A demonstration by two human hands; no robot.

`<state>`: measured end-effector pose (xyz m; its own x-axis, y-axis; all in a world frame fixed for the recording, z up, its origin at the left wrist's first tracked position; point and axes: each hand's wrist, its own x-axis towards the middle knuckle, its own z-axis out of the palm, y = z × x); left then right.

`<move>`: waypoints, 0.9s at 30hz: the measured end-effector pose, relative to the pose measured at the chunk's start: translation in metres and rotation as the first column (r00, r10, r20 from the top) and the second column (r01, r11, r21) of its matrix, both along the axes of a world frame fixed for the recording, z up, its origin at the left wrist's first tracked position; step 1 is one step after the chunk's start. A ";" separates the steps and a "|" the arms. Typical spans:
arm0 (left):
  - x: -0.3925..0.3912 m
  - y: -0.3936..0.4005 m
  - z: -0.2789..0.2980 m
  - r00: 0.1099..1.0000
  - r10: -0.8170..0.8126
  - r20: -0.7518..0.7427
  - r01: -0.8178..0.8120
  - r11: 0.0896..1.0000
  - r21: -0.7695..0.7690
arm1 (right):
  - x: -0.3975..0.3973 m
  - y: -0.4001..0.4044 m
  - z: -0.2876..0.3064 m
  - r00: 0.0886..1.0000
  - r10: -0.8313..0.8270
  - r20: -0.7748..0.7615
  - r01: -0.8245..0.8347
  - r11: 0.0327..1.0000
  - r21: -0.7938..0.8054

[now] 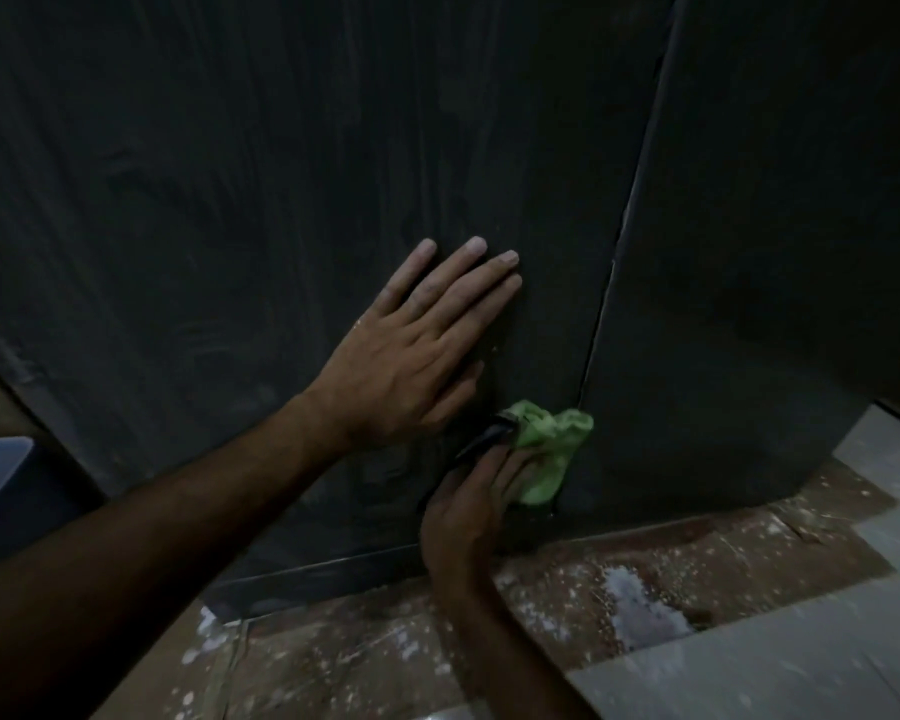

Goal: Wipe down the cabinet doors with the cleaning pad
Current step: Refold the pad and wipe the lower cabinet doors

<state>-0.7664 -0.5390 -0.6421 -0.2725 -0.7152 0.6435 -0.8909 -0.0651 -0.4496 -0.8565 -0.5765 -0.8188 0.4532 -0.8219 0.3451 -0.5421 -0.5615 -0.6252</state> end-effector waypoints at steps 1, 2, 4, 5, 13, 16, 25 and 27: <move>0.000 0.001 0.003 0.999 -0.025 -0.023 0.025 1.000 -0.008 | -0.005 0.000 -0.005 0.996 0.008 -0.084 -0.016 0.996 -0.088; 0.001 0.003 0.006 0.998 -0.048 -0.039 0.047 0.999 -0.024 | -0.014 -0.006 -0.012 0.976 0.100 -0.192 -0.136 0.973 -0.185; 0.004 0.005 0.012 0.997 -0.065 -0.044 0.062 0.996 -0.072 | -0.046 -0.043 -0.035 0.792 0.276 -0.544 -0.565 0.670 -0.482; 0.006 0.006 0.014 0.998 -0.058 -0.038 0.055 0.994 -0.095 | -0.065 -0.066 -0.038 0.645 0.310 -0.699 -0.738 0.490 -0.464; 0.000 0.022 0.002 0.984 0.042 -0.175 -0.092 0.952 -0.293 | -0.027 -0.128 0.045 0.833 0.423 -0.357 -0.483 0.240 -0.842; 0.000 0.046 -0.005 0.944 0.123 -0.307 -0.234 0.905 -0.356 | -0.007 -0.089 0.014 0.784 0.436 -0.441 -0.549 0.160 -0.820; 0.019 0.144 -0.063 0.768 0.389 -0.509 -0.538 0.823 -0.182 | -0.037 -0.081 -0.004 0.579 0.450 -0.680 -0.755 -0.019 -0.656; 0.022 0.145 -0.072 0.759 0.391 -0.520 -0.542 0.823 -0.172 | -0.015 -0.068 0.030 0.737 0.495 -0.460 -0.599 0.163 -0.784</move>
<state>-0.7447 -0.3937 -0.7140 0.4125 -0.4303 0.8029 -0.8033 -0.5874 0.0979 -0.8717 -0.6440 -0.7890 0.7185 0.3846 0.5795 0.1327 -0.8937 0.4286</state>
